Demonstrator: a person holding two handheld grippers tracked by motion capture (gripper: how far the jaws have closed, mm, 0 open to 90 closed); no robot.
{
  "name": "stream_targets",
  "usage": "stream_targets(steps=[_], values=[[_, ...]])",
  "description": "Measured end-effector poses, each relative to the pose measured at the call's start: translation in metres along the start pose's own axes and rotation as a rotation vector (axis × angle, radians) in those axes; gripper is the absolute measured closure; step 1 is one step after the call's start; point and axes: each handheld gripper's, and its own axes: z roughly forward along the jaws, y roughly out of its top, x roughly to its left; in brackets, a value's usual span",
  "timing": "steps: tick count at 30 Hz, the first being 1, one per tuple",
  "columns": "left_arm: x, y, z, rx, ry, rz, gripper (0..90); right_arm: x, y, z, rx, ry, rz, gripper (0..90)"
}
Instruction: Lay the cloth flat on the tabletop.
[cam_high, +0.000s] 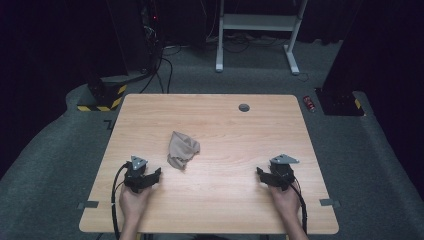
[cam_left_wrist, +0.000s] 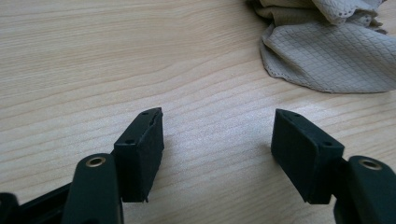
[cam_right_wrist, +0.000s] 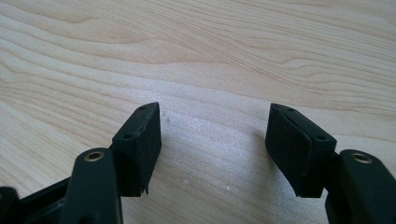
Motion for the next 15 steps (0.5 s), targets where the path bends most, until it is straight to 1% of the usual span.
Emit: stream_targets(steps=[11, 15], values=[[-0.0007, -0.0004, -0.0003, 0.002, 0.0, -0.003, 33.6, 0.0, -0.0001, -0.0001, -0.001, -0.001, -0.001, 35.7], [-0.0005, -0.0009, -0.001, -0.001, 0.0, -0.014, 33.6, 0.0, -0.0001, -0.0001, -0.001, -0.001, -0.002, 35.7]])
